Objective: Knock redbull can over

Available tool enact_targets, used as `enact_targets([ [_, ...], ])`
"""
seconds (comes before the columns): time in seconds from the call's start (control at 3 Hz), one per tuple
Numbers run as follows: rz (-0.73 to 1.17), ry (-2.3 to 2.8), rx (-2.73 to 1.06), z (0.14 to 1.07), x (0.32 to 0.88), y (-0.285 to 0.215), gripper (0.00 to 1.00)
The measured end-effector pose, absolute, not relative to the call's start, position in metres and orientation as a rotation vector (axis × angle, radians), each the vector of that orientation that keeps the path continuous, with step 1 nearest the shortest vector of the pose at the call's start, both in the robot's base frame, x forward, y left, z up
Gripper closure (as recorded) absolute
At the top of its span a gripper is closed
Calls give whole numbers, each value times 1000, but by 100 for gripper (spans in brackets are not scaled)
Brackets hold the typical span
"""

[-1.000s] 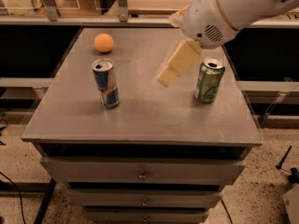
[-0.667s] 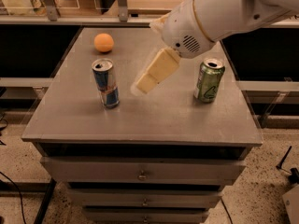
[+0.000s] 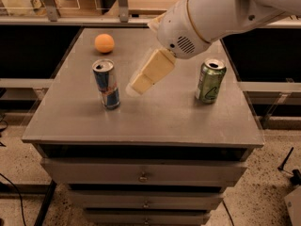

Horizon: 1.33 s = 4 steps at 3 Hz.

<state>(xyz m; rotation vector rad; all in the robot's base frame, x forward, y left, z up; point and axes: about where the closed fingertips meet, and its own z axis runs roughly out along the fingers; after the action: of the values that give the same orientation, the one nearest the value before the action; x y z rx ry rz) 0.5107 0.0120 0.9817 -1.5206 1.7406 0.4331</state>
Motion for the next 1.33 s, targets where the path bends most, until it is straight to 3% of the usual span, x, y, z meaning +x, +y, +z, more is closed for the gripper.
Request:
enact_targets([
  [0.67, 378, 1808, -1431, 942, 540, 27, 0],
  [1.33, 485, 1790, -1345, 898, 564, 47, 0],
])
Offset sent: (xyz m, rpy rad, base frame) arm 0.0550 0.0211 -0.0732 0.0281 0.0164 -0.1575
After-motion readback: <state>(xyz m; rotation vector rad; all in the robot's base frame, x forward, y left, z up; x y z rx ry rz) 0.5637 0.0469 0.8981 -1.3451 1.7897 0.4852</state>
